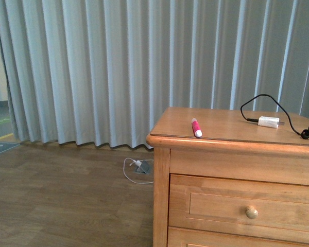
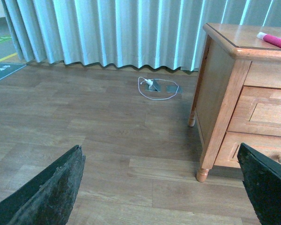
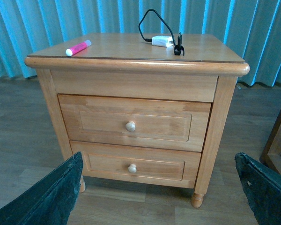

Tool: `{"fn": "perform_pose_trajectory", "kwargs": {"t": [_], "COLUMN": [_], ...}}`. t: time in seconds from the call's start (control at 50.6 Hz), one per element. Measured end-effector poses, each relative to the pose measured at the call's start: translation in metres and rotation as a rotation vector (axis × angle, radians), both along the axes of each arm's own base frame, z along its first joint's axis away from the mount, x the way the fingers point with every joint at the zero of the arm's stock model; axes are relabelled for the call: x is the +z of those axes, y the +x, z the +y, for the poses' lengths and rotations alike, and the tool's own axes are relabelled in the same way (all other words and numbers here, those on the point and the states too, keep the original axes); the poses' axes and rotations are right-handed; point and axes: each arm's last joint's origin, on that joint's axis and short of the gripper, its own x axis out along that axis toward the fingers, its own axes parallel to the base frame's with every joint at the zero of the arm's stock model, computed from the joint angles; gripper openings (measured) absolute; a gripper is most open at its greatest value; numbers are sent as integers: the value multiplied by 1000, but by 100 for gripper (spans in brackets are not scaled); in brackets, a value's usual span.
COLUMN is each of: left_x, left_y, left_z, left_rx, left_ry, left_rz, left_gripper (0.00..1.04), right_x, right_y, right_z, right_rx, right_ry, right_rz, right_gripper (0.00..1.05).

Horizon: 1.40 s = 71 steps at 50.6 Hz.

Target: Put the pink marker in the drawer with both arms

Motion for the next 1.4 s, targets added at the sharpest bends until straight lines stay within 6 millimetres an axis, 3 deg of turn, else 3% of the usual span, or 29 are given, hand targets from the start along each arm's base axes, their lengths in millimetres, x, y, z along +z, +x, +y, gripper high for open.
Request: {"fn": "perform_pose_trajectory", "kwargs": {"t": [0.929, 1.028, 1.107, 1.304, 1.403], "left_x": [0, 0, 0, 0, 0], "left_y": [0, 0, 0, 0, 0], "left_z": [0, 0, 0, 0, 0], "left_rx": [0, -1, 0, 0, 0], "left_ry": [0, 0, 0, 0, 0], "left_rz": [0, 0, 0, 0, 0], "left_gripper": [99, 99, 99, 99, 99], "right_x": [0, -2, -5, -8, -14], "right_y": [0, 3, 18, 80, 124], "right_z": [0, 1, 3, 19, 39], "right_rx": [2, 50, 69, 86, 95], "right_ry": [2, 73, 106, 93, 82], "right_rz": [2, 225, 302, 341, 360], "right_gripper": [96, 96, 96, 96, 96]}}
